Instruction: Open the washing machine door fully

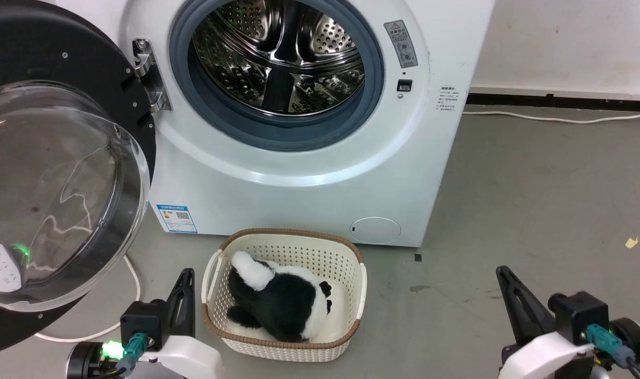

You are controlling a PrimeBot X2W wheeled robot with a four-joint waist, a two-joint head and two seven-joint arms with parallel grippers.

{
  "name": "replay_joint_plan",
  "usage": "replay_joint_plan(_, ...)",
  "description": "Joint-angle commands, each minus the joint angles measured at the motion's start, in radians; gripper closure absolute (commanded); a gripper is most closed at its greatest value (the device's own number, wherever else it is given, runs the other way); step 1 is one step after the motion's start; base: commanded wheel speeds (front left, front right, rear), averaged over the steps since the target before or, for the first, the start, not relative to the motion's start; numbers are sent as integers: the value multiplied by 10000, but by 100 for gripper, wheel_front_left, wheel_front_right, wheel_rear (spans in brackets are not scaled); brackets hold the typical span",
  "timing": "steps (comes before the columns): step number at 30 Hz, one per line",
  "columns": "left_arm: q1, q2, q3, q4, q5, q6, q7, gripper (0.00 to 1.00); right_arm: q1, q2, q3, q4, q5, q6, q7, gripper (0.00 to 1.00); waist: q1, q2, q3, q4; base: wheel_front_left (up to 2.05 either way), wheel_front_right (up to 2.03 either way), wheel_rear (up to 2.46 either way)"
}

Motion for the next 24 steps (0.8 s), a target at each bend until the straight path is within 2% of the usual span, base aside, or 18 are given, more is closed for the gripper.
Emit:
replay_joint_plan(1, -181, 3, 47, -49, 96, 28, 64, 100, -216, 49, 6, -22, -95, 6, 72, 100, 0, -1, 2, -7, 0, 0, 0)
replay_joint_plan(24, -189, 3, 51, -53, 103, 30, 81, 100, -224, 49, 7, -22, -103, 6, 89, 100, 0, -1, 3, -10, 0, 0, 0)
